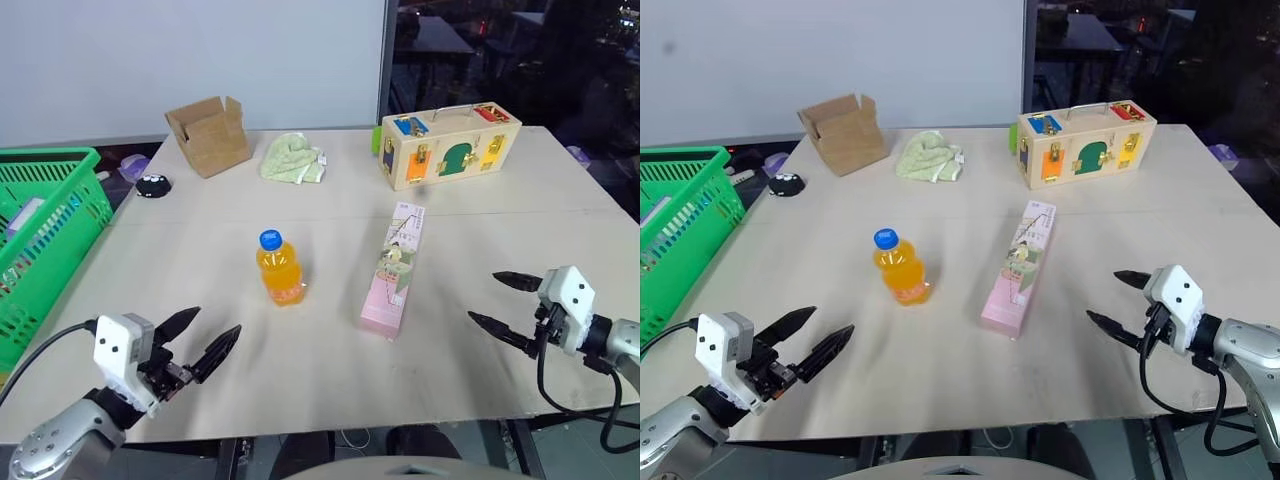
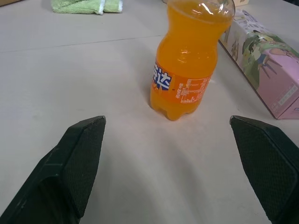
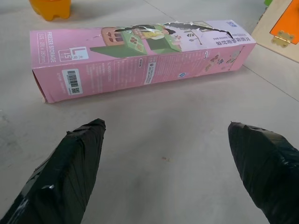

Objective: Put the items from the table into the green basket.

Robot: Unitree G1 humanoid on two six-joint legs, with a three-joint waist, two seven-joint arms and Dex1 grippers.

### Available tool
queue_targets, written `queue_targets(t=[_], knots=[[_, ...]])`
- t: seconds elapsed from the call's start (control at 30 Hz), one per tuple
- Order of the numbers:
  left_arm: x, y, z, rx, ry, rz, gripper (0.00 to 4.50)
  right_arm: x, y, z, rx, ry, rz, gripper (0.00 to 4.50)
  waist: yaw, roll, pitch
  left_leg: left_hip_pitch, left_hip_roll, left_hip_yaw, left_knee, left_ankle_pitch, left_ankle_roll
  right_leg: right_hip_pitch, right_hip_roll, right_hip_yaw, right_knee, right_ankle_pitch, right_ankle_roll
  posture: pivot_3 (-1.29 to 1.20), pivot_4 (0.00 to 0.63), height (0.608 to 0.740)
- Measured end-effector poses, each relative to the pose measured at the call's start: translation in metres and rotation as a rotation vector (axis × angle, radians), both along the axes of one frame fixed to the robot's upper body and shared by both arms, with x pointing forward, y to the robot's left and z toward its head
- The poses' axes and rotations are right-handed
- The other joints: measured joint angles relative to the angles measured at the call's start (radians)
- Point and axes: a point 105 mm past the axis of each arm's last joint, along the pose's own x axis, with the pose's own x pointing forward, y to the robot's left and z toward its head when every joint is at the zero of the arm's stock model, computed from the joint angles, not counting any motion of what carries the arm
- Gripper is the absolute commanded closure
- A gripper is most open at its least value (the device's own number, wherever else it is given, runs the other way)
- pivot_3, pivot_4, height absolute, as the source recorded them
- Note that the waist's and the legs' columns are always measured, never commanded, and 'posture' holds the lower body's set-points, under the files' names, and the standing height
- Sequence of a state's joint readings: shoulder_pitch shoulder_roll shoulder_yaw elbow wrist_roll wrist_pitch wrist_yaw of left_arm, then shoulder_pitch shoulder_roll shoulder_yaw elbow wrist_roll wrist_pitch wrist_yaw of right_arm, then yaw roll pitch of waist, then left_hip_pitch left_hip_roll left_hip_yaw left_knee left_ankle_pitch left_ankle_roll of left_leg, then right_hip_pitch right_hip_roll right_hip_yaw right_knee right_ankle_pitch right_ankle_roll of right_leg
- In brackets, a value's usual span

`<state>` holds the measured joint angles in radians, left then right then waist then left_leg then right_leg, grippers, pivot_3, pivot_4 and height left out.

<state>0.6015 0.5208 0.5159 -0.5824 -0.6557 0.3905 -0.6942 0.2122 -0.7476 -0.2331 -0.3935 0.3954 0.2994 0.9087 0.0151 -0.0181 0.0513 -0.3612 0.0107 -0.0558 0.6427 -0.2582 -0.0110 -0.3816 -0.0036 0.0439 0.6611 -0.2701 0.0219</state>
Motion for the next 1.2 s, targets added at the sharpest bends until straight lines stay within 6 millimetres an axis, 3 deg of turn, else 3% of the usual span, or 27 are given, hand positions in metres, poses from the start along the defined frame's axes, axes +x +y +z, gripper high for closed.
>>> queue_targets(t=[0.07, 0.17, 0.27, 0.37, 0.5, 0.73, 1.0, 1.13, 1.2], knots=[[0.0, 0.0, 0.0, -0.001, -0.002, -0.001, 0.08, 0.0, 0.0, 0.0, 0.001, -0.001, 0.001, 0.0, 0.0, 0.0, 0.0, 0.0, 0.0, 0.0, 0.0, 0.0, 0.0, 0.0, 0.0, 0.0, 0.0, 0.0, 0.0, 0.07, 0.0, 0.74], [0.011, -0.005, 0.007, 0.016, -0.022, -0.046, 0.08, 0.005, 0.02, 0.007, 0.086, -0.037, 0.046, 0.0, -0.002, 0.0, 0.001, 0.002, 0.001, -0.001, 0.002, 0.0, 0.0, 0.001, 0.001, 0.0, 0.002, 0.0, 0.0, 0.07, 0.0, 0.74], [0.02, -0.014, 0.015, 0.013, -0.058, -0.09, 0.08, 0.002, 0.047, 0.028, 0.167, -0.103, 0.168, 0.0, -0.002, 0.004, 0.002, 0.001, 0.001, 0.0, 0.004, 0.0, 0.0, 0.001, 0.001, 0.0, 0.002, 0.0, 0.0, 0.05, 0.0, 0.74], [0.025, -0.02, 0.015, 0.031, -0.064, -0.117, 0.08, -0.013, 0.07, 0.052, 0.206, -0.134, 0.369, 0.0, -0.002, 0.002, 0.002, 0.0, 0.0, 0.001, 0.004, -0.001, 0.002, 0.001, 0.001, 0.001, 0.0, 0.0, 0.0, 0.04, 0.0, 0.74], [0.036, -0.032, 0.012, 0.05, -0.077, -0.162, 0.08, -0.023, 0.089, 0.069, 0.182, -0.135, 0.558, 0.0, -0.002, 0.002, 0.002, 0.0, 0.0, 0.001, 0.004, -0.001, 0.002, 0.001, 0.001, 0.001, 0.001, 0.0, 0.0, 0.03, 0.0, 0.74], [0.055, -0.037, 0.0, 0.096, -0.076, -0.19, 0.08, -0.024, 0.097, 0.067, 0.17, -0.11, 0.596, 0.0, -0.002, 0.001, 0.001, 0.0, 0.0, 0.001, 0.005, -0.001, 0.002, 0.001, 0.001, 0.001, 0.001, 0.0, 0.0, 0.0, 0.0, 0.74], [0.096, -0.045, -0.012, 0.114, -0.115, -0.214, 0.08, -0.029, 0.099, 0.066, 0.153, -0.115, 0.57, 0.0, -0.011, 0.001, 0.001, 0.0, 0.0, 0.003, 0.006, -0.001, 0.002, 0.001, 0.002, 0.002, 0.001, 0.003, 0.004, -0.06, 0.0, 0.74], [0.104, -0.052, -0.02, 0.095, -0.108, -0.273, 1.52, -0.031, 0.099, 0.067, 0.151, -0.124, 0.551, 0.0, -0.03, 0.001, 0.001, 0.0, 0.0, 0.003, 0.006, -0.001, 0.002, 0.001, 0.002, 0.002, 0.002, 0.003, 0.004, -0.08, 0.0, 0.74], [0.107, -0.051, -0.021, 0.088, -0.109, -0.291, 1.64, -0.031, 0.098, 0.066, 0.148, -0.121, 0.54, 0.0, -0.033, 0.002, 0.001, 0.0, 0.0, 0.003, 0.006, -0.001, 0.002, 0.001, 0.002, 0.002, 0.002, 0.003, 0.004, -0.09, 0.0, 0.74]])
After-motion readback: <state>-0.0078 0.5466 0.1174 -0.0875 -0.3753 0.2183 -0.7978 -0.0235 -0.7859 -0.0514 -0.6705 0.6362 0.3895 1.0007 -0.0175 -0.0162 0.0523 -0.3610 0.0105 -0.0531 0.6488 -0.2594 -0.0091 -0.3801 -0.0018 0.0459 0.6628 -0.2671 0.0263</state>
